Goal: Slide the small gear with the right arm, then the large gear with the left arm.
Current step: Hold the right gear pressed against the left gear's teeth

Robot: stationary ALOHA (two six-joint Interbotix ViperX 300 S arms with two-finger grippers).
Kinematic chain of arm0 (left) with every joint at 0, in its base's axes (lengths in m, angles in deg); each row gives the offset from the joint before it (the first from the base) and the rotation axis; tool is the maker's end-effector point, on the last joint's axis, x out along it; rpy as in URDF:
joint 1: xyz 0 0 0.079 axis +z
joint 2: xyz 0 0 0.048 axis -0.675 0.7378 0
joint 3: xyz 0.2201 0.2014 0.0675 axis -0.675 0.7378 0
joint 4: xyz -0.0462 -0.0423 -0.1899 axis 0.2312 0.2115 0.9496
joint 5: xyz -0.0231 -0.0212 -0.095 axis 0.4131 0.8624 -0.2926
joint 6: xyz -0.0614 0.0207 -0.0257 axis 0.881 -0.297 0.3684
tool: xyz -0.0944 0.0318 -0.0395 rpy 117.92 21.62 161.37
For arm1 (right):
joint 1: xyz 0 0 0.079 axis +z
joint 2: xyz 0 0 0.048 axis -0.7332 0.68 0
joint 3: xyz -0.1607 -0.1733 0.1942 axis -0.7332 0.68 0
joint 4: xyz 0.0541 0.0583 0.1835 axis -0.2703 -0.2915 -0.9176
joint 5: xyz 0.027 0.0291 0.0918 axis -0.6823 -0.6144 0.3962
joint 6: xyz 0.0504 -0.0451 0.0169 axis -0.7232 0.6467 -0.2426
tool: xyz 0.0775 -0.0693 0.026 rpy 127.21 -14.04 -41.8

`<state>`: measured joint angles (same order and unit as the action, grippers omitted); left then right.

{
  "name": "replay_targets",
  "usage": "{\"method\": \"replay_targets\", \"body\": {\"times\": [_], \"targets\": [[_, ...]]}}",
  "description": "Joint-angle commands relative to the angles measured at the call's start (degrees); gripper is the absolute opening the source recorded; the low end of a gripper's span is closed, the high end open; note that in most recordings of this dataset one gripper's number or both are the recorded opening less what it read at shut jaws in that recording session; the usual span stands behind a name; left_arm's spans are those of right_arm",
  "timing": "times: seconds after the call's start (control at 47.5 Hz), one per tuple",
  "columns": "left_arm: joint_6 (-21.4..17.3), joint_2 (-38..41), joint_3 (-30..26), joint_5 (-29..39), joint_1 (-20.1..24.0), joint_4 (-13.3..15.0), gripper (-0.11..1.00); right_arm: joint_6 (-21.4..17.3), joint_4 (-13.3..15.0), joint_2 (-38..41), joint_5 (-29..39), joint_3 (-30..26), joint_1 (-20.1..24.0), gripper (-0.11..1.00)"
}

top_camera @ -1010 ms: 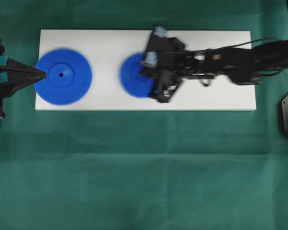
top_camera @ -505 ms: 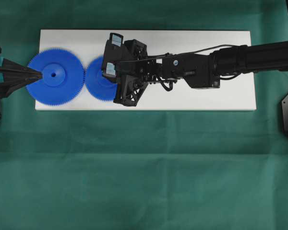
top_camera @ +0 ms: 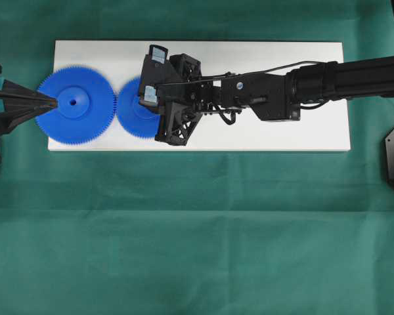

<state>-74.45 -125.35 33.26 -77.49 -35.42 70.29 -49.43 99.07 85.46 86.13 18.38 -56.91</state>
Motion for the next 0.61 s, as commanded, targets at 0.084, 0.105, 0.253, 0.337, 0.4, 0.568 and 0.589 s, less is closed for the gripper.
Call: {"method": "replay_targets", "body": {"times": [0.084, 0.105, 0.253, 0.337, 0.4, 0.568, 0.589], "targets": [[0.0, 0.4, -0.8, -0.3, 0.0, 0.1, 0.00, -0.1, 0.0, -0.4, 0.8, -0.1, 0.5, 0.50], [0.0, 0.4, -0.8, -0.3, 0.1, 0.1, 0.00, -0.2, 0.0, -0.4, 0.8, -0.1, 0.5, 0.50], [0.0, 0.4, -0.7, -0.3, 0.1, 0.1, 0.00, -0.3, 0.1, -0.4, 0.4, -0.3, 0.5, 0.50], [0.0, 0.4, -0.8, -0.3, 0.1, 0.1, 0.00, -0.4, 0.0, -0.4, 0.4, -0.5, 0.5, 0.50], [0.0, 0.4, -0.7, -0.3, 0.1, 0.1, 0.00, -0.5, 0.0, -0.4, 0.3, -0.6, 0.5, 0.50], [0.0, 0.4, -0.7, -0.4, 0.0, 0.1, 0.00, -2.0, 0.0, -0.4, 0.1, -0.7, 0.1, 0.50], [0.0, 0.4, -0.7, -0.4, 0.1, 0.1, 0.00, -2.2, 0.1, -0.4, 0.1, -0.6, 0.0, 0.50]]}}
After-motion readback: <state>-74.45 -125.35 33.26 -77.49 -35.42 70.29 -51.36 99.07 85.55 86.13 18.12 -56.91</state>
